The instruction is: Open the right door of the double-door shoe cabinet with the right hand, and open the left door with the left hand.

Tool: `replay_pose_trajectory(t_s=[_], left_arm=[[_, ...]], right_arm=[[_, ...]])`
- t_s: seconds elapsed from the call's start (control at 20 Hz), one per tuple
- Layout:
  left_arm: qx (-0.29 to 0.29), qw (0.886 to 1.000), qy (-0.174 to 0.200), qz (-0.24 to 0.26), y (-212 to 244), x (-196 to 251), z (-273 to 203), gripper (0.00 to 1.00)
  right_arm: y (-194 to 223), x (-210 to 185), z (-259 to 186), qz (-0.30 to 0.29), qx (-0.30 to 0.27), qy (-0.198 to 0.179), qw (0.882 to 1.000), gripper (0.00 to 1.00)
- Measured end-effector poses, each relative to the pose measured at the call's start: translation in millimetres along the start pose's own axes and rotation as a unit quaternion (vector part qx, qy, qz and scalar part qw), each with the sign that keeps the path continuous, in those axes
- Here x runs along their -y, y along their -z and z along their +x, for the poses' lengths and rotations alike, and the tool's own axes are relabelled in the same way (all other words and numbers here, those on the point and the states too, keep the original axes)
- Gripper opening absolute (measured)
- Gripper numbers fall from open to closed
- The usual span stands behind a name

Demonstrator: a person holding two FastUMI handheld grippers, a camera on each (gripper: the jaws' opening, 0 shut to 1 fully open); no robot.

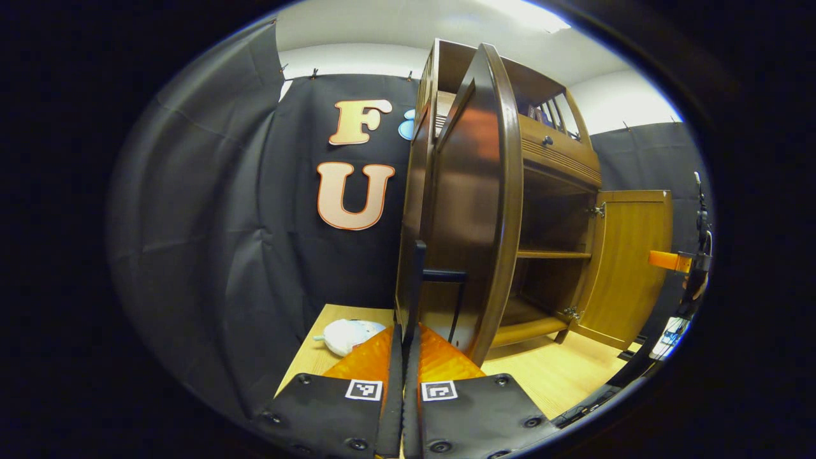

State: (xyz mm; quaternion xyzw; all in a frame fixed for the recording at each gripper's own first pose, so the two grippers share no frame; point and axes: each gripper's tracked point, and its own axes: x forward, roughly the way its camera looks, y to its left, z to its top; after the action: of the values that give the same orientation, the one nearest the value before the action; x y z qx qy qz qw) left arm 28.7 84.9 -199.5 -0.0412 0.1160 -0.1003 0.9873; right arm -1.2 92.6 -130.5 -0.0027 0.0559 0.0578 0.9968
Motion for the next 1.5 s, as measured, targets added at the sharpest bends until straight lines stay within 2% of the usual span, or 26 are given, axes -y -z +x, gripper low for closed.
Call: replay_pose_trajectory(t_s=[0.1, 0.15, 0.2, 0.25, 0.5, 0.7, 0.75, 0.8, 0.95, 1.0, 1.1, 1.15, 1.25, 1.35, 1.45, 1.5], left_arm=[[0.002, 1.0, 0.0, -0.004, -4.2, -4.4, -2.6, 0.1], [0.004, 1.0, 0.003, -0.011, -8.4, -6.2, -5.4, 0.04], [0.004, 1.0, 0.005, -0.018, -10.6, -6.8, -9.1, 0.1], [0.003, 1.0, 0.002, -0.019, -9.9, -8.6, -13.7, 0.1], [0.033, 0.998, -0.051, 0.009, -45.5, -12.8, -55.3, 0.1], [0.039, 0.995, -0.083, 0.025, -74.9, -1.0, -82.3, 0.1], [0.04, 0.995, -0.092, 0.025, -81.3, 2.5, -88.0, 0.1], [0.038, 0.995, -0.092, 0.025, -86.2, 10.8, -90.6, 0.1], [0.041, 0.996, -0.075, 0.019, -101.7, 42.9, -90.7, 0.24], [0.042, 0.996, -0.082, 0.015, -105.6, 46.0, -91.7, 0.24], [0.045, 0.995, -0.086, 0.013, -115.4, 60.2, -92.1, 0.39], [0.049, 0.995, -0.086, 0.017, -120.4, 66.4, -91.8, 0.46], [0.058, 0.994, -0.085, 0.034, -129.9, 80.7, -91.4, 0.44], [0.063, 0.992, -0.094, 0.05, -136.9, 89.9, -89.9, 0.59], [0.064, 0.992, -0.092, 0.054, -141.7, 105.7, -86.4, 0.69], [0.065, 0.993, -0.09, 0.051, -144.4, 112.0, -85.5, 0.75]], right_arm=[[0.0, -2.5, 1.2, -0.001, 0.0, -0.004, 1.0, 0.93], [0.1, -3.0, 1.6, 0.0, 0.0, -0.006, 1.0, 0.93], [-0.6, -4.1, 0.9, 0.001, 0.0, -0.008, 1.0, 0.93], [-1.6, -3.4, 0.6, 0.002, 0.001, -0.01, 1.0, 0.93], [-12.3, 3.5, -8.8, 0.006, 0.01, -0.015, 1.0, 0.93], [-28.9, 17.0, -19.2, -0.008, 0.02, -0.004, 1.0, 0.93], [-35.0, 20.2, -21.0, -0.013, 0.024, -0.001, 1.0, 0.99], [-41.0, 21.6, -23.1, -0.018, 0.027, -0.001, 0.999, 0.99], [-55.0, 23.1, -30.1, -0.029, 0.036, -0.005, 0.999, 0.93], [-59.7, 23.1, -31.8, -0.033, 0.039, -0.006, 0.999, 0.99], [-66.6, 23.3, -35.1, -0.039, 0.04, -0.01, 0.998, 0.99], [-69.6, 23.2, -35.4, -0.04, 0.041, -0.011, 0.998, 0.93], [-70.9, 23.6, -36.8, -0.038, 0.034, -0.014, 0.999, 0.93], [-75.8, 22.6, -36.6, -0.037, 0.03, -0.018, 0.999, 0.93], [-83.6, 23.6, -36.5, -0.037, 0.034, -0.021, 0.999, 0.93], [-86.7, 22.4, -36.9, -0.034, 0.034, -0.024, 0.999, 0.99]])
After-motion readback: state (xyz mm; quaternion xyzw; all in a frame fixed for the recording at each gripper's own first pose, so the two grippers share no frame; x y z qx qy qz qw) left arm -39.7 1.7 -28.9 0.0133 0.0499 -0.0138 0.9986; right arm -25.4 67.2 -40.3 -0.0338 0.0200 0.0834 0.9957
